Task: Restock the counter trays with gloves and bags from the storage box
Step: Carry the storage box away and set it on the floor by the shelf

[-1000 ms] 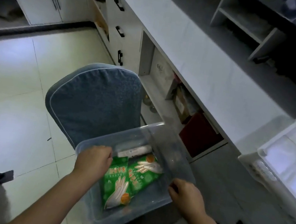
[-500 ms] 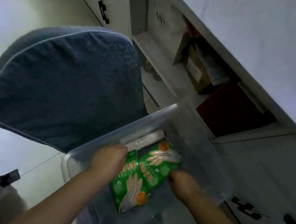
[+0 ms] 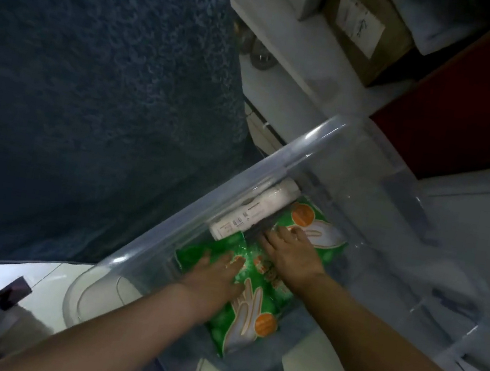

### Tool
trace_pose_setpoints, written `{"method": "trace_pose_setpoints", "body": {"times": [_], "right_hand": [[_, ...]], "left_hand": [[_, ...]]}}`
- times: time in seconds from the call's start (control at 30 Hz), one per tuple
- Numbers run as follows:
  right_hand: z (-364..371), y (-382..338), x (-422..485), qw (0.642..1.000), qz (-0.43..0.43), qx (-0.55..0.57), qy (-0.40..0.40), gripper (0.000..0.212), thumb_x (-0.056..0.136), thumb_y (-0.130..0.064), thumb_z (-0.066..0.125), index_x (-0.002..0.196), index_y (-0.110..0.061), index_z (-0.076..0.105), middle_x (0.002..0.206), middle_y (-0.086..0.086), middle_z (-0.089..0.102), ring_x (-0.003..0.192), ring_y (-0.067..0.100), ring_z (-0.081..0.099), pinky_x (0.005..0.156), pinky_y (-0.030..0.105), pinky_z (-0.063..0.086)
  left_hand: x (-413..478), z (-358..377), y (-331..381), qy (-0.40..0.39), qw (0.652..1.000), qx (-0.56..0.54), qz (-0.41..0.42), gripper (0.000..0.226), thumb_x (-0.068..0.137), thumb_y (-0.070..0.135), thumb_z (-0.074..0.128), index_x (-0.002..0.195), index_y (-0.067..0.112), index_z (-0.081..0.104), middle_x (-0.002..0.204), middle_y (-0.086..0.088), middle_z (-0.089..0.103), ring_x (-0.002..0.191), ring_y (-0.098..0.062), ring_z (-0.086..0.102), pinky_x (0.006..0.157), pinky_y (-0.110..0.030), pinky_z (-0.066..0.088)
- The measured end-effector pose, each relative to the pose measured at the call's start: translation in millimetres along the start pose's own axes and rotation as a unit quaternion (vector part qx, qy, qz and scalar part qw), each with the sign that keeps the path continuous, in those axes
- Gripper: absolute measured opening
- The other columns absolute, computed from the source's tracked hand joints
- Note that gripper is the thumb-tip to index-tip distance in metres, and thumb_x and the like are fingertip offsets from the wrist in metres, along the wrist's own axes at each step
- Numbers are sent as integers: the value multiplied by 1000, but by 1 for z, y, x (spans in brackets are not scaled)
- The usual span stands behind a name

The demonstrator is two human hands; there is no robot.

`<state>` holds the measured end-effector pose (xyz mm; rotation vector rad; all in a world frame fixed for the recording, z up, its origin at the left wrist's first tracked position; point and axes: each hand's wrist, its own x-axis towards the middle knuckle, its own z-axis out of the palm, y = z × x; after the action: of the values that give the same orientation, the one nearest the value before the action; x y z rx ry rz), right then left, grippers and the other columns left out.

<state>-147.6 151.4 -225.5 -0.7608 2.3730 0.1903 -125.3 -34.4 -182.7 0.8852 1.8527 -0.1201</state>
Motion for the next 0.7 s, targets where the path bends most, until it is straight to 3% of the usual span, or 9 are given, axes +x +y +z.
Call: {"method": "trace_pose_setpoints", "body": {"times": [0.07,0.13,0.2,0.27,0.33,0.4,0.5,0.6,0.7], "right_hand": [[-2,5,-4,1000,25,-6,1,35,89,-13,45,123,-12,50,119,10,54,110,31,48,93,45,37],[-10,14,-10,999,34,-35,22,12,77,-16,57,83,-17,67,85,4,63,84,24,59,75,36,48],[-13,25,-20,997,37,-55,44,19,69,-18,50,56,-19,63,62,-2,61,64,18,60,60,28,50],[-16,30,-33,995,33,-47,84,19,67,-18,46,55,-17,60,58,1,60,59,21,59,60,28,52],[-25,34,-45,993,36,-10,113,5,60,-16,65,60,-13,60,56,6,61,55,25,60,63,29,54],[-35,34,-55,990,65,31,122,22,53,-15,79,65,-13,61,54,6,61,53,25,60,63,29,54],[-54,31,-68,982,93,115,120,21,68,-17,75,76,-13,56,69,8,63,67,29,61,70,35,49],[-58,20,-68,968,120,210,69,14,88,-27,53,92,-16,45,96,12,64,92,33,58,78,38,37],[-47,1,-58,957,172,234,-12,26,91,-30,49,109,-12,44,114,16,59,107,33,54,85,37,39]], "left_hand": [[5,9,-4,-53,998,-9,-19,60,94,11,43,146,27,18,157,-10,-16,142,-38,-12,111,-63,2],[5,17,-7,-103,994,-17,-40,63,96,13,40,148,32,10,156,-8,-20,142,-38,-11,111,-64,4],[2,20,-8,-133,989,-29,-56,62,97,17,38,148,34,6,156,-7,-21,142,-38,-9,112,-63,5],[-4,18,-6,-148,986,-37,-63,64,96,17,41,147,34,6,156,-8,-20,143,-38,-7,113,-61,5],[-11,9,-3,-158,984,-41,-69,65,95,15,44,148,31,10,157,-10,-15,143,-38,-3,114,-59,6],[-18,1,0,-150,985,-48,-74,60,92,15,46,146,24,20,158,-12,0,142,-36,8,114,-55,11],[-34,-8,-1,-73,991,-29,-105,46,89,15,49,135,17,40,144,-14,37,130,-32,36,107,-44,29],[-59,-15,-4,94,985,-26,-140,37,77,12,63,113,15,57,114,-10,61,105,-26,57,89,-32,42],[-86,-28,-2,240,962,-17,-128,47,12,15,85,55,19,66,50,0,62,44,-15,60,40,-14,40]]}}
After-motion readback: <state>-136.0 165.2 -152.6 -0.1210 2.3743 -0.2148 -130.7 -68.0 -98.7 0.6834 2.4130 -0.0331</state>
